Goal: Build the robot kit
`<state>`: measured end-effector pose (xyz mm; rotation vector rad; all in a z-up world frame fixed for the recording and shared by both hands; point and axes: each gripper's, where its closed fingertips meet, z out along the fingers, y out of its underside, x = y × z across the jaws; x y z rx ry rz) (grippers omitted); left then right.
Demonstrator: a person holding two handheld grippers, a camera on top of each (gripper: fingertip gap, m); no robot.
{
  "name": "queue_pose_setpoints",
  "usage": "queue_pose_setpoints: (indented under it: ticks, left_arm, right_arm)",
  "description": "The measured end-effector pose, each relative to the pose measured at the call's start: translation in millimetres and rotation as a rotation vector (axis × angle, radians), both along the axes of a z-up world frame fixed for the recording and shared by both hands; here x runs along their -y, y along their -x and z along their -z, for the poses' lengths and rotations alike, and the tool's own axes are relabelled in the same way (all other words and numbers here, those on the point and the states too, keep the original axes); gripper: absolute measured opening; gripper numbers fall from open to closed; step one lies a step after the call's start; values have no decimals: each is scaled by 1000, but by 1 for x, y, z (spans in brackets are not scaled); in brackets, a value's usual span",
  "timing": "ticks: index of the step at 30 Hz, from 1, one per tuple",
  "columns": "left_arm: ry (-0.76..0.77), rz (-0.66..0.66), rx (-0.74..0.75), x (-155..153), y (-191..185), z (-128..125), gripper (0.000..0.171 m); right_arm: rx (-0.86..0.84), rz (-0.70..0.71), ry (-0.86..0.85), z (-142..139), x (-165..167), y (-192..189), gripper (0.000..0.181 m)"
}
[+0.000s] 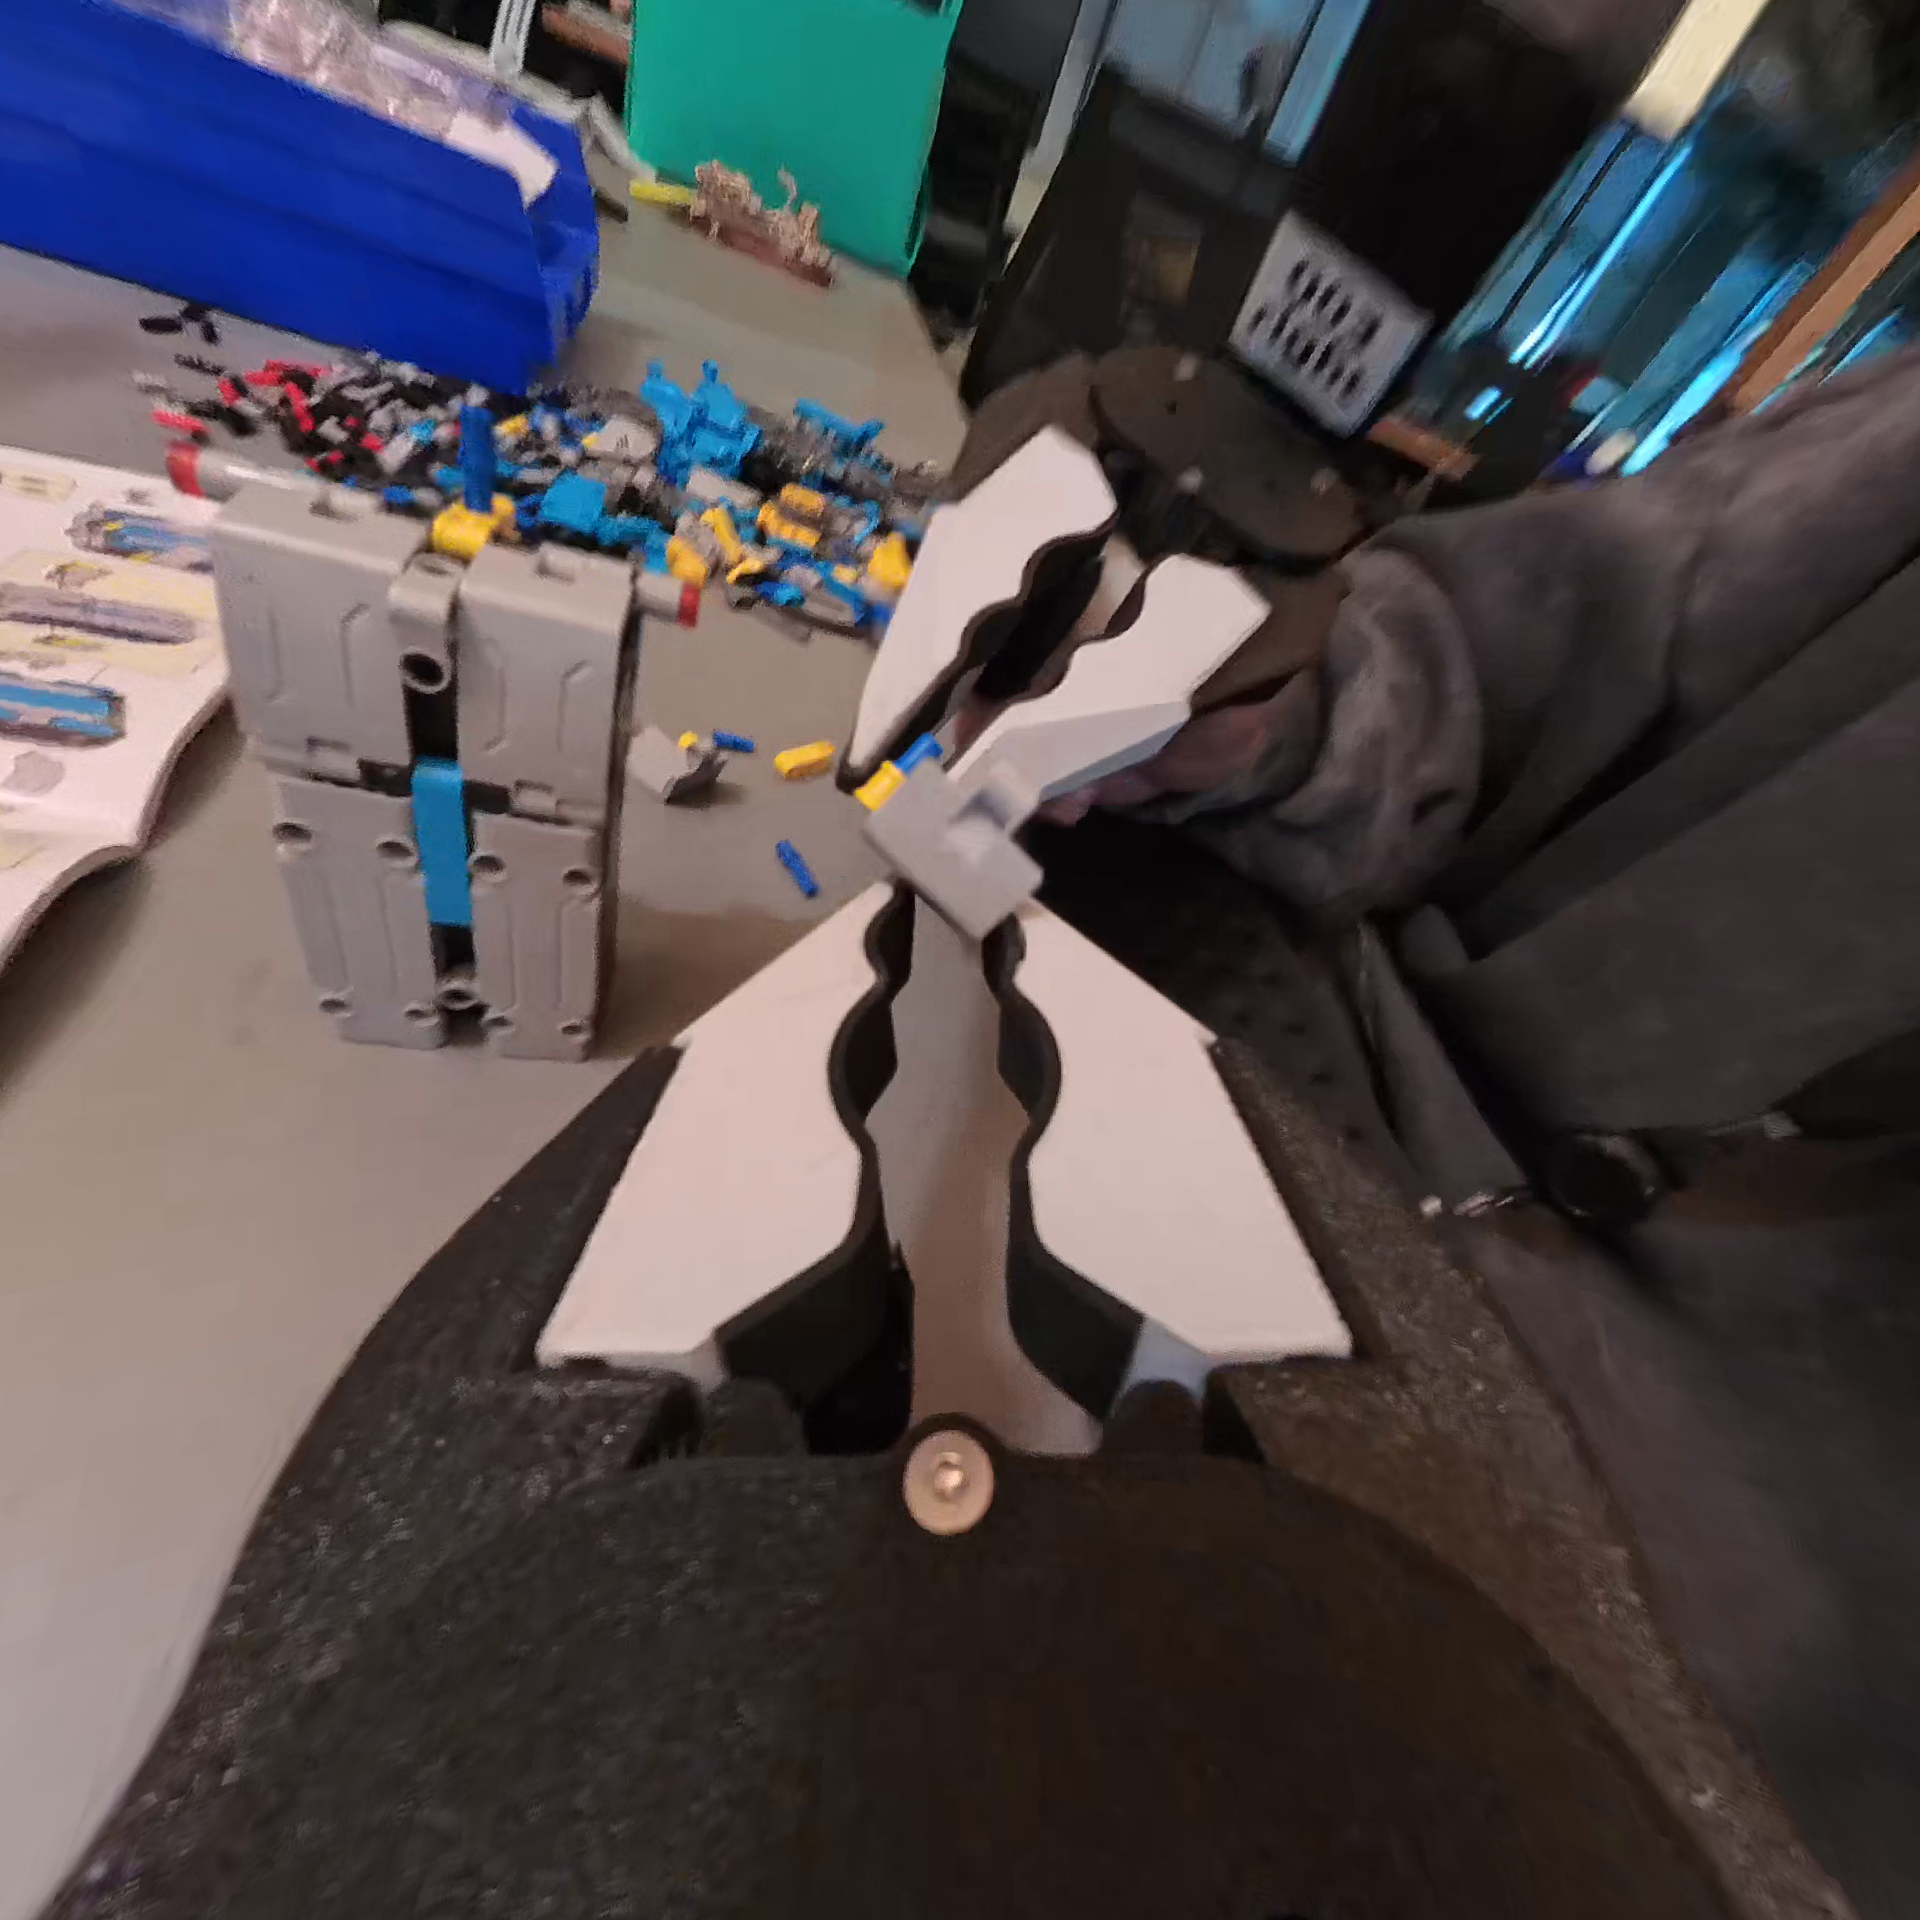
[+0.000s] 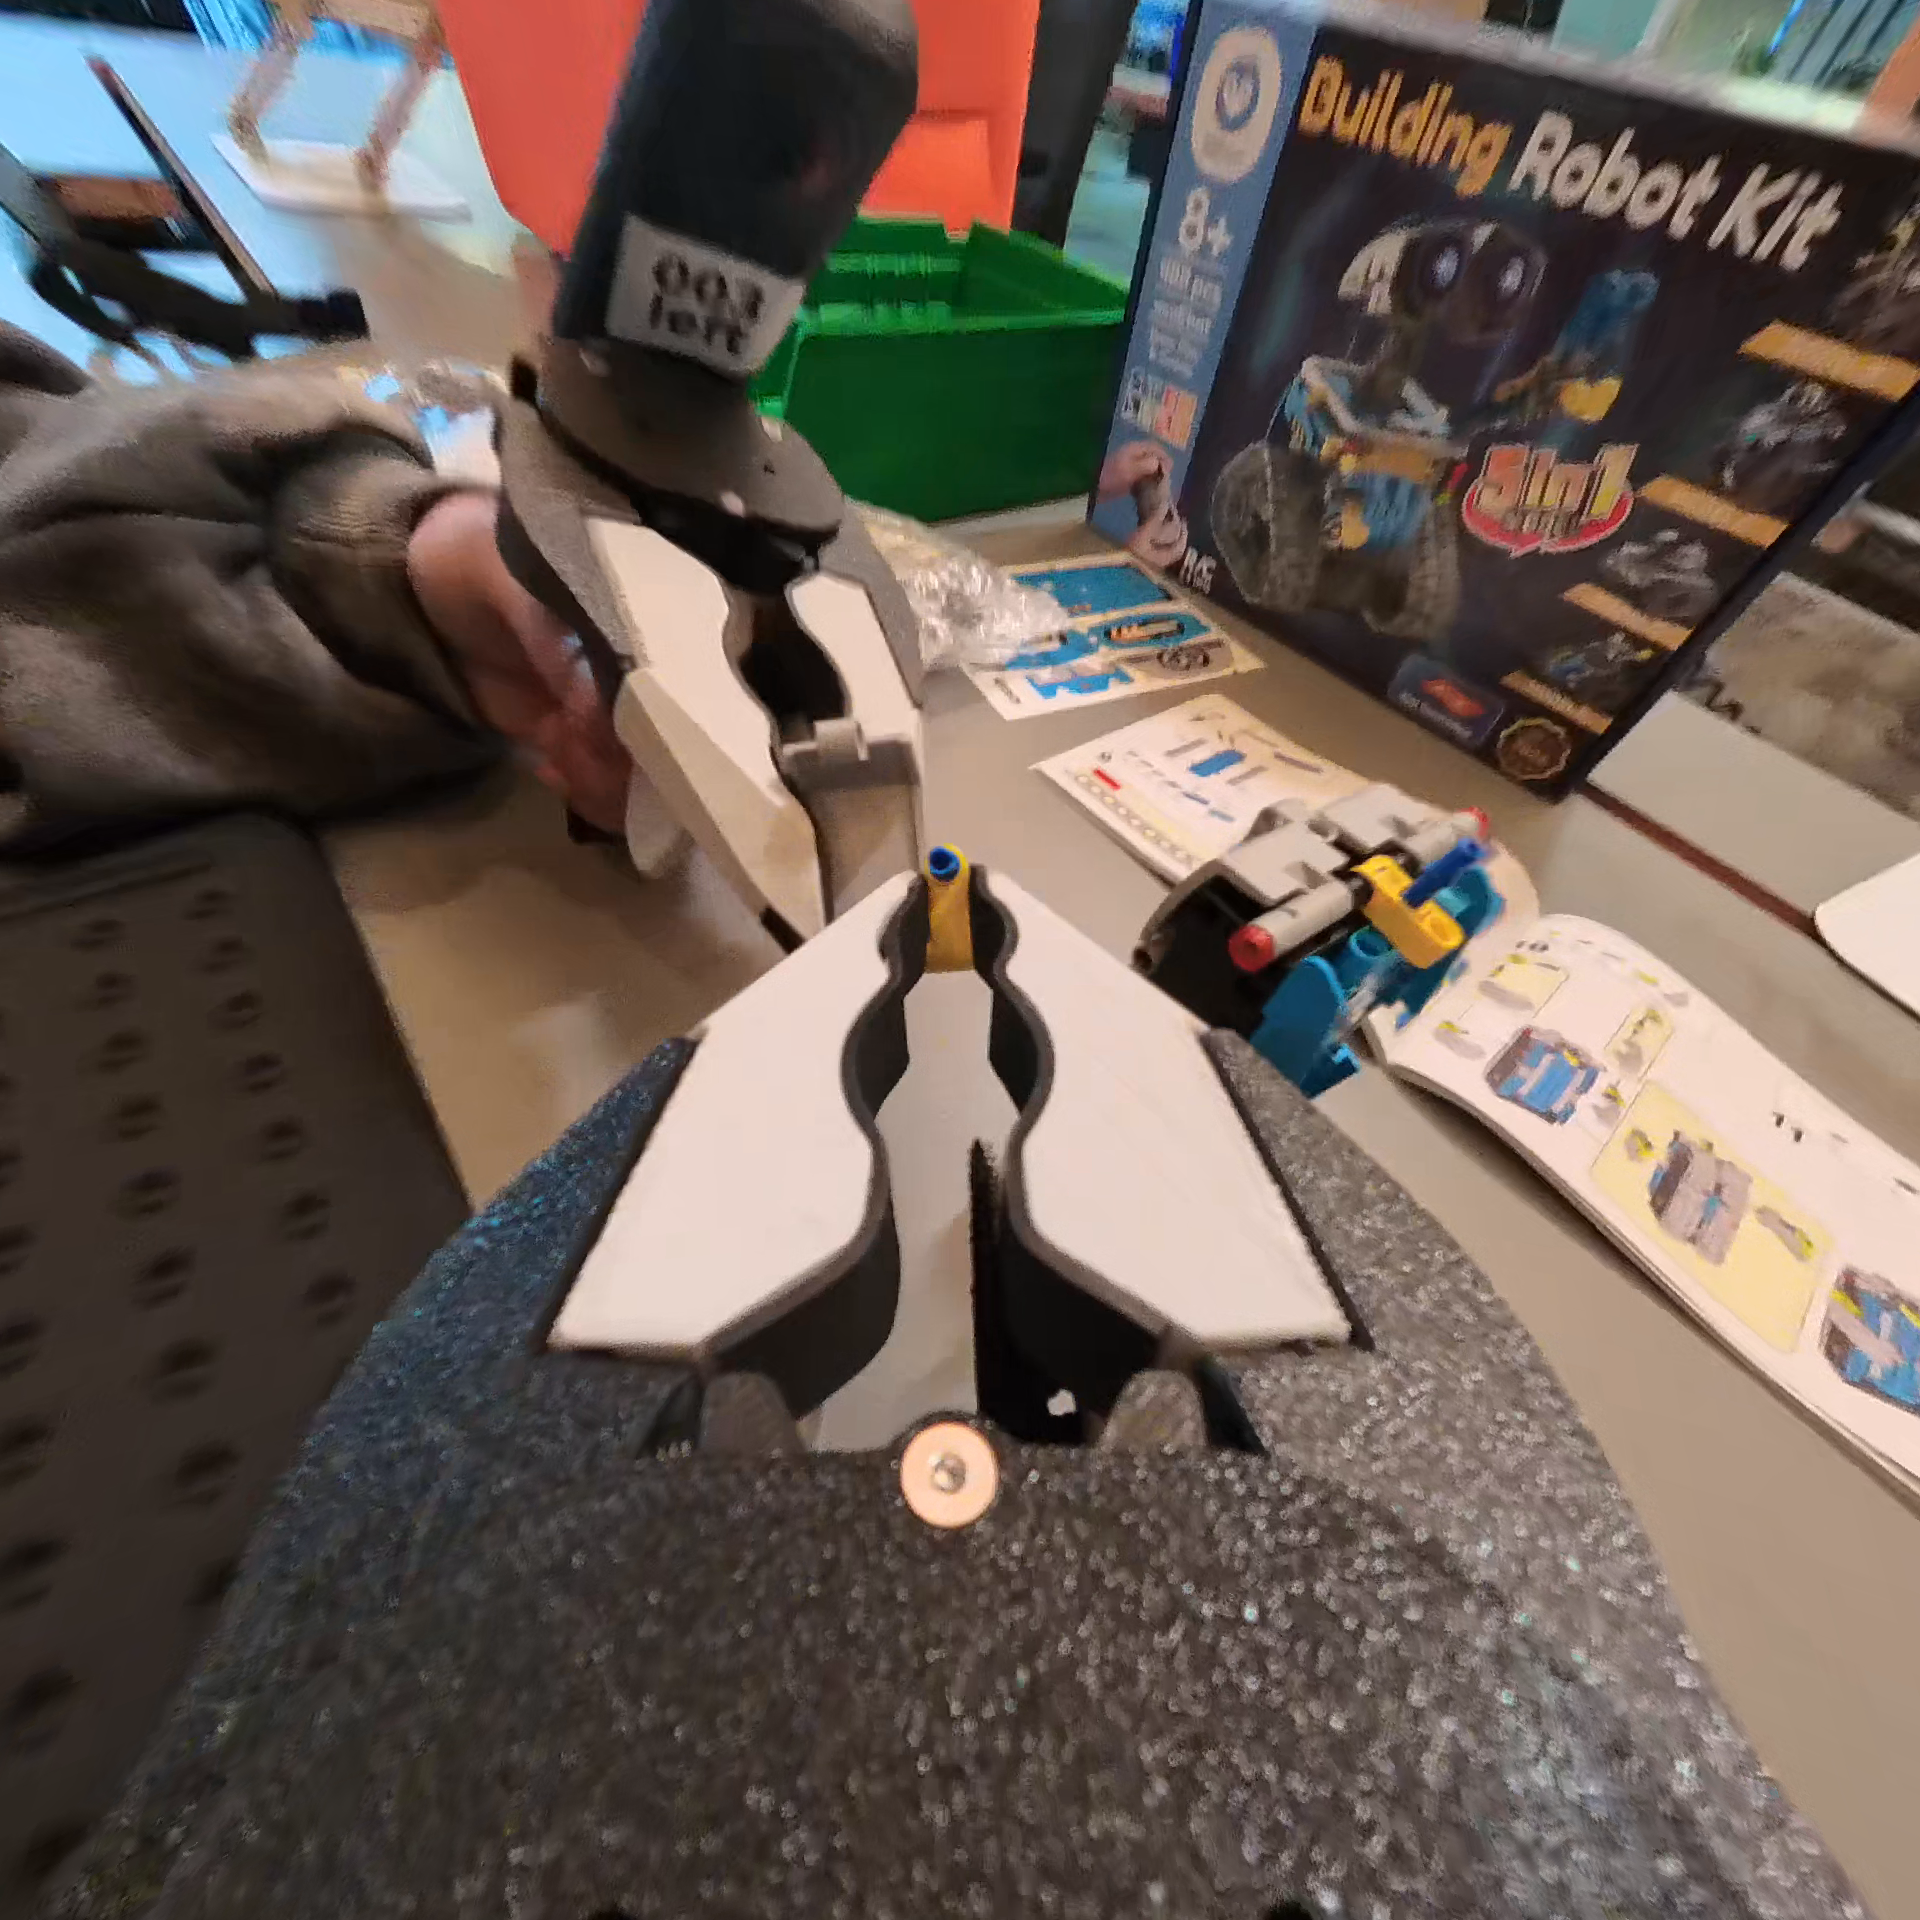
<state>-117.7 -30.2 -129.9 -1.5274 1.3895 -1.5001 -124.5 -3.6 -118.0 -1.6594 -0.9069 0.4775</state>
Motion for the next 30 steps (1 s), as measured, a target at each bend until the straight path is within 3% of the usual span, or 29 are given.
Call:
queue_pose_setpoints:
  ticks: [5, 9, 12, 14, 17, 21, 25, 28, 30]
  left_arm:
    - [307, 87, 190, 4, 7, -34, 5]
    - [488, 118, 243, 4, 6, -42, 3]
    - [450, 67, 236, -2, 4, -38, 21]
    - [409, 78, 236, 0, 6, -38, 5]
    - [430, 27, 238, -6, 3, -38, 3]
    - [621, -135, 373, -50, 16, -48, 0]
    - [298, -317, 301, -68, 23, -41, 1]
    - [-203, -496, 168, -74, 23, -34, 1]
    - [-464, -548, 125, -69, 20, -35, 1]
  right_arm:
    - [-220, -82, -82, -36, 14, -5, 9]
    - [-199, -79, -218, -48, 21, -6, 8]
    - [-150, -61, -229, -42, 17, -6, 8]
    - [-160, -65, -214, -41, 16, -6, 8]
    - [-166, -63, -210, -41, 14, -7, 9]
    - [-173, -70, -236, -45, 20, -7, 0]
    - [-182, -12, -25, -21, 2, -7, 0]
    - [-331, 12, 193, -21, -6, -3, 29]
    - [-381, 64, 282, -18, -14, -3, 37]
